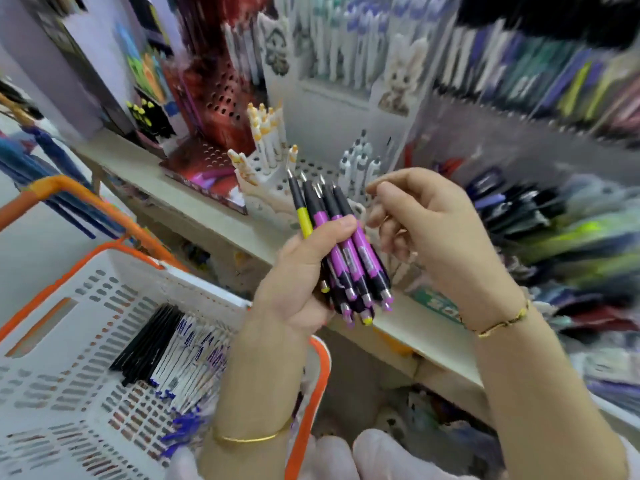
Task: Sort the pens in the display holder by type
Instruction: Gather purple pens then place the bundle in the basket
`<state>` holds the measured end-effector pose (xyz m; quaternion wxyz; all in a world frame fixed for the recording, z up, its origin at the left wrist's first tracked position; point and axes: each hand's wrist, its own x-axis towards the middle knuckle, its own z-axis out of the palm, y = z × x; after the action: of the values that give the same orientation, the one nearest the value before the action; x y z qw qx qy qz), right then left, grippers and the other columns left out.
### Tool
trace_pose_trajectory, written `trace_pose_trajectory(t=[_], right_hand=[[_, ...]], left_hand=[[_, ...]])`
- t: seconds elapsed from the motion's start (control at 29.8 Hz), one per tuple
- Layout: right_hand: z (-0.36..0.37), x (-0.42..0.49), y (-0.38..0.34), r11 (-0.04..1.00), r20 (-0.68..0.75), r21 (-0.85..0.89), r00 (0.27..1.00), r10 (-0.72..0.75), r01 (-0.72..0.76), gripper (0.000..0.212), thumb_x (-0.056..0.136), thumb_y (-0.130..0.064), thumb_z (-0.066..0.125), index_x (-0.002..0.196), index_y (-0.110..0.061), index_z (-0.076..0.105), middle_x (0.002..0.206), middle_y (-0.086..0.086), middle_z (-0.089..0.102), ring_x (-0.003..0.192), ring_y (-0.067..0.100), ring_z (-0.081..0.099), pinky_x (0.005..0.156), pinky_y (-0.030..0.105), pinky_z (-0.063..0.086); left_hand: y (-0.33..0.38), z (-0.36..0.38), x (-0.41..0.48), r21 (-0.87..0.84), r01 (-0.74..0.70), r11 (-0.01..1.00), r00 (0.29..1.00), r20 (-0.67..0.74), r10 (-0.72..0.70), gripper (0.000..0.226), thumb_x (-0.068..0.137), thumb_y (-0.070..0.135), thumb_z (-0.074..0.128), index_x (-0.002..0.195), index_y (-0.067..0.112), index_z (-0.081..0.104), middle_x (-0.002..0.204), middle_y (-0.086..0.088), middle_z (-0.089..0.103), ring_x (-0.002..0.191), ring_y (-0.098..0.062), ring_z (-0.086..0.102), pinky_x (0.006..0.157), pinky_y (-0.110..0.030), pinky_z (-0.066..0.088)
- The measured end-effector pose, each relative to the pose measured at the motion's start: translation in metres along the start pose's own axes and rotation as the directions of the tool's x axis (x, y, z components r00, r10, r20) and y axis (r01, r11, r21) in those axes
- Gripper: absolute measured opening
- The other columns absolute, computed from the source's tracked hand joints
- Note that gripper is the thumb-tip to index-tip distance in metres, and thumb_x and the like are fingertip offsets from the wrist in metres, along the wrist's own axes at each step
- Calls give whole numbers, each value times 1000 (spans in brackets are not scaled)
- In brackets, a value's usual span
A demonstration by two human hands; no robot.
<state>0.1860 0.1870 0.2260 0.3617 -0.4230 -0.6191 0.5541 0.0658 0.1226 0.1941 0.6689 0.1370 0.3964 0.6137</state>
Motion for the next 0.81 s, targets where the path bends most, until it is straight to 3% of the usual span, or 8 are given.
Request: trace_pose_trajectory(t=[0.1, 0.17, 0.23, 0.37, 0.47, 0.57, 0.64, 0.81], right_hand=[[-62, 0, -20, 998, -101, -25, 993, -53, 51, 14, 94, -16, 52, 94, -7, 62, 63, -1, 59, 45, 9, 48, 37, 19, 34], [-101, -2, -28, 995, -166, -64, 982, -89, 80, 13, 93, -19, 54, 90, -12, 64, 65, -3, 60, 48, 8, 48, 38, 20, 37], [-136, -3, -32, 989, -206, -112, 971, -122, 101, 13, 92, -24, 58, 85, -17, 65, 70, 0, 62, 55, 10, 52, 46, 26, 43], [-187, -3, -36, 964, -234, -235, 955, -181, 125, 19, 81, -38, 68, 83, -20, 68, 76, 0, 68, 68, 6, 59, 65, 26, 49], [-213, -2, -41, 946, -211, -300, 960, -187, 118, 15, 77, -31, 70, 86, -18, 69, 78, 1, 71, 66, 3, 59, 61, 18, 48], [-231, 0, -48, 924, -157, -361, 968, -196, 129, 12, 79, -21, 72, 90, -16, 71, 76, -1, 70, 61, 0, 59, 55, 10, 43], [-240, 2, -52, 914, -146, -384, 969, -199, 130, 12, 81, -18, 70, 93, -16, 71, 78, -1, 71, 61, 1, 59, 54, 10, 43], [-250, 13, -54, 894, -218, -430, 947, -236, 123, 18, 89, -7, 56, 89, -19, 70, 79, -4, 71, 63, 4, 60, 57, 13, 45]], left_hand=[[-6, 72, 30, 6, -21, 1000, 997, 79, 20, 31, 67, 14, 74, 94, 7, 59, 74, -10, 65, 64, -23, 66, 57, -33, 57], [-16, 113, 46, 5, -12, 1000, 990, 144, 11, 39, 71, 17, 71, 105, 6, 58, 95, -19, 64, 86, -33, 66, 74, -45, 58], [-28, 150, 57, 7, -21, 1000, 986, 166, 19, 39, 72, 16, 70, 107, 4, 57, 101, -23, 60, 95, -37, 63, 88, -53, 52], [-52, 202, 75, 4, -70, 998, 990, 122, 69, 21, 83, 10, 66, 101, 0, 61, 86, -17, 65, 76, -28, 67, 82, -46, 55], [-62, 224, 84, 68, -111, 992, 991, 77, 105, 15, 87, 9, 64, 98, 0, 62, 83, -16, 67, 74, -28, 68, 77, -44, 57], [-65, 238, 89, 161, -166, 973, 985, 84, 154, 36, 83, 15, 70, 110, -7, 59, 93, -20, 65, 87, -35, 67, 82, -51, 56], [-64, 245, 94, 201, -206, 958, 976, 110, 186, 43, 81, 17, 71, 114, -6, 57, 96, -21, 65, 91, -37, 66, 83, -51, 55], [-55, 256, 110, 243, -216, 946, 967, 191, 172, 33, 88, 9, 63, 115, -8, 56, 87, -15, 66, 80, -28, 68, 75, -42, 58]])
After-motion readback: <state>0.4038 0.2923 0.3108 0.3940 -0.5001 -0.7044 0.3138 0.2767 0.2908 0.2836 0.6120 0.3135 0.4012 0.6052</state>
